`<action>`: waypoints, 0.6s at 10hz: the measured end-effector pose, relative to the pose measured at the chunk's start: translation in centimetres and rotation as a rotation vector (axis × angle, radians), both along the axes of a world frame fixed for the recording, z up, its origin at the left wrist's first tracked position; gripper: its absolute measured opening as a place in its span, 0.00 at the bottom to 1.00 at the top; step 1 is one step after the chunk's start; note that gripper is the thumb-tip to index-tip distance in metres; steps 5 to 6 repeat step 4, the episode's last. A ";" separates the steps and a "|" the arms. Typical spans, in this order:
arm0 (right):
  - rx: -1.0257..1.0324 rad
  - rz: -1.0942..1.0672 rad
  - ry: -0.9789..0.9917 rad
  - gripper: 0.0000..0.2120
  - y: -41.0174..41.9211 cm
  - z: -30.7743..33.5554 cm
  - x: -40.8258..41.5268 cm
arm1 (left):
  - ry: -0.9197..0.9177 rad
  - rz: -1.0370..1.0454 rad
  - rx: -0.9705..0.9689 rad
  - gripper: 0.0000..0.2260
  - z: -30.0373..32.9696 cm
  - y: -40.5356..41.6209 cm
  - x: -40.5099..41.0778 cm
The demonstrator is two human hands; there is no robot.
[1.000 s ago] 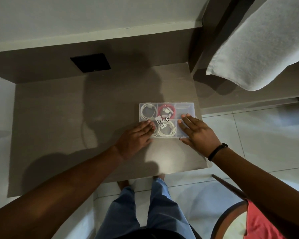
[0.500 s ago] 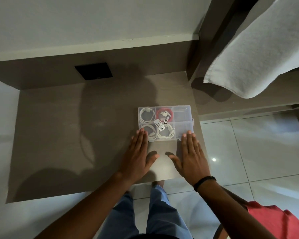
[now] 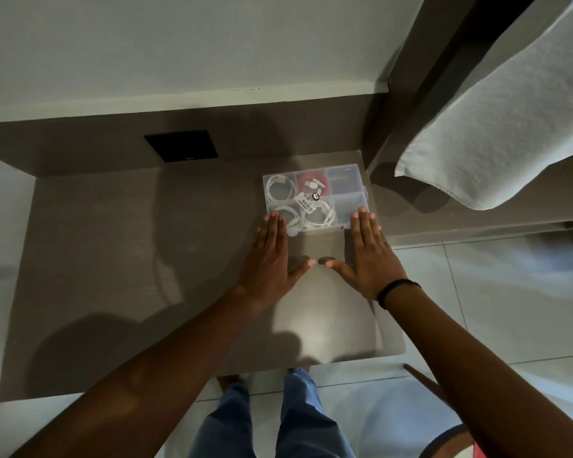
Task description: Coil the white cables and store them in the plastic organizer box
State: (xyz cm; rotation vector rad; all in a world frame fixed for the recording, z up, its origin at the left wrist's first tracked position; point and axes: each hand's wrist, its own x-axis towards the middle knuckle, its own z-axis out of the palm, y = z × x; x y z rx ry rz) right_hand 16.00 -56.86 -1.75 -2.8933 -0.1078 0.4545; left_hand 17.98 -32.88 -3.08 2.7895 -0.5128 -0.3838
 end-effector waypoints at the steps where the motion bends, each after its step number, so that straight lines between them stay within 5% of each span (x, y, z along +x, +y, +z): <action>1: 0.000 -0.009 0.005 0.54 -0.5 0.1 2.1 | 0.004 -0.003 -0.011 0.49 0.1 -0.7 2.2; 6: -0.003 0.010 0.044 0.56 -0.2 1.7 3.8 | 0.017 -0.017 -0.011 0.49 1.4 -0.5 3.8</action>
